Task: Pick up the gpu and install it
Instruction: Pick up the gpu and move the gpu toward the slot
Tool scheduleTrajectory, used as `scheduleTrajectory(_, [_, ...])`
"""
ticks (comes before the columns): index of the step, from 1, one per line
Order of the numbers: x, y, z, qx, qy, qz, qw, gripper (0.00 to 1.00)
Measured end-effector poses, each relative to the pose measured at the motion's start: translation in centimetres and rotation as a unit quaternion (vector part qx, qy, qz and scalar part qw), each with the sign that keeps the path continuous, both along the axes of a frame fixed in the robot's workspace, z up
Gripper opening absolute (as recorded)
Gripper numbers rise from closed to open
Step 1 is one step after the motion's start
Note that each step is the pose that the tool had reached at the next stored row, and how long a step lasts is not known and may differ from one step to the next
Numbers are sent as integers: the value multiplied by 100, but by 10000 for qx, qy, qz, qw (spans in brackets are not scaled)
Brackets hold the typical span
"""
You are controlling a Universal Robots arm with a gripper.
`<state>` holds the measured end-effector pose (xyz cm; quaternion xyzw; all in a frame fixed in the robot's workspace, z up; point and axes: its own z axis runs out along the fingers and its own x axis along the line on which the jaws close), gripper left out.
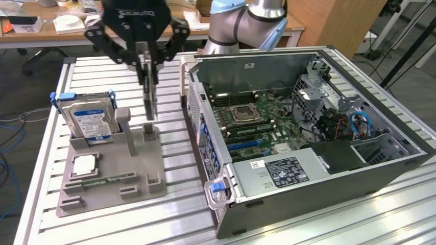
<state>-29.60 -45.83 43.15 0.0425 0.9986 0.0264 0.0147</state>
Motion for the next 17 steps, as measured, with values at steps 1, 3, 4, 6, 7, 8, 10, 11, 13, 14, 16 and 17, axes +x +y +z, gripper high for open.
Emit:
scheduleTrajectory(1, [39,0,-1,0,0,0,10000,26])
scheduleTrajectory(3, [115,0,-2,0,1,1,10000,26])
scheduleTrajectory(4, [154,0,-3,0,1,1,10000,26])
scheduleTrajectory(6, [224,1,-5,0,1,0,10000,26])
scheduleTrajectory(7, [258,1,-5,0,1,0,10000,26])
scheduleTrajectory(8, [291,1,-7,1,1,0,10000,26])
scheduleTrajectory(10, [358,1,-8,0,1,1,10000,26])
scheduleTrajectory(11, [389,1,-8,0,1,1,10000,26])
scheduleTrajectory(13, [448,1,-10,0,1,0,10000,26])
scheduleTrajectory(14, [476,2,-11,0,1,0,10000,26])
scheduleTrajectory(16, [529,2,-12,0,1,0,10000,26])
scheduleTrajectory(17, [540,1,-12,0,1,1,10000,26])
